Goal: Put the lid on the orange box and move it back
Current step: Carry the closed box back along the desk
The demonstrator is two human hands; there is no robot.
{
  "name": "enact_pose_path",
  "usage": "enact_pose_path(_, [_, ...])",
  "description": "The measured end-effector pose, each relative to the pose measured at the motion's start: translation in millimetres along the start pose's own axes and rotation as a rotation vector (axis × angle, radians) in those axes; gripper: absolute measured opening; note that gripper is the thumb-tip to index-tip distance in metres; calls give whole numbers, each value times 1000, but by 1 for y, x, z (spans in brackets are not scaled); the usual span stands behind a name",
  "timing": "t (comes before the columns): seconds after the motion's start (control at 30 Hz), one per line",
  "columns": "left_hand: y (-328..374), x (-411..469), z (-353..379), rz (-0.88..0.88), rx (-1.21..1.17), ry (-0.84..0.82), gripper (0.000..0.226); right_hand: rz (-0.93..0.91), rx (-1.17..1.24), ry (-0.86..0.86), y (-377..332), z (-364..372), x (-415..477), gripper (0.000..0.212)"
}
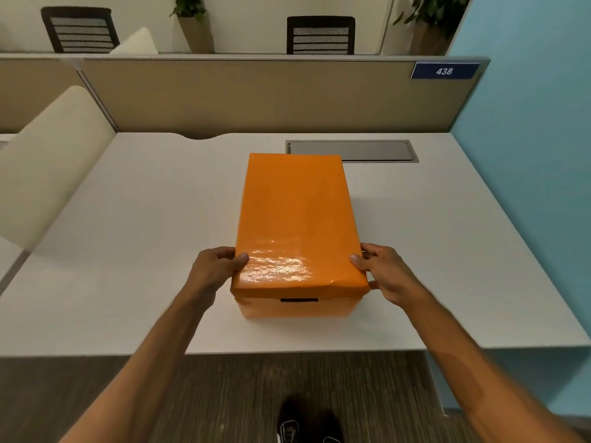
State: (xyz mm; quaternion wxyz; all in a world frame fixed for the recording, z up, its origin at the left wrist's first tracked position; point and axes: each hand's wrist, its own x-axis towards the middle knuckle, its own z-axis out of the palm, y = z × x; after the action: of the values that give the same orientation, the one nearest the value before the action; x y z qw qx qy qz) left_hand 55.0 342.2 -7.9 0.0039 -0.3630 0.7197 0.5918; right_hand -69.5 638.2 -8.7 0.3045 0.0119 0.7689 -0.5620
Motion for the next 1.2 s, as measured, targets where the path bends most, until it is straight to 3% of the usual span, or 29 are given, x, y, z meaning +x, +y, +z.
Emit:
enact_pose_path(0.5, [-22, 1, 3, 62, -77, -40, 48, -22, -33, 66, 14, 5, 9, 52])
enact_pose_path(0.63, [-16, 21, -2, -25, -187, -112, 71, -14, 0, 56, 15, 4, 16, 66])
enact_pose_path(0.8, [15, 55, 4, 42, -166, -171, 66, -151, -65, 62, -8, 3, 44, 75])
enact_pose_path(1.0, [47, 108, 18, 78, -92, -47, 57, -273, -329, 73, -51, 6, 103, 81])
enact_pose_path(1.2, [73, 149, 22, 122, 2, 204, 50, -369, -533, 144, -81, -1, 162, 69])
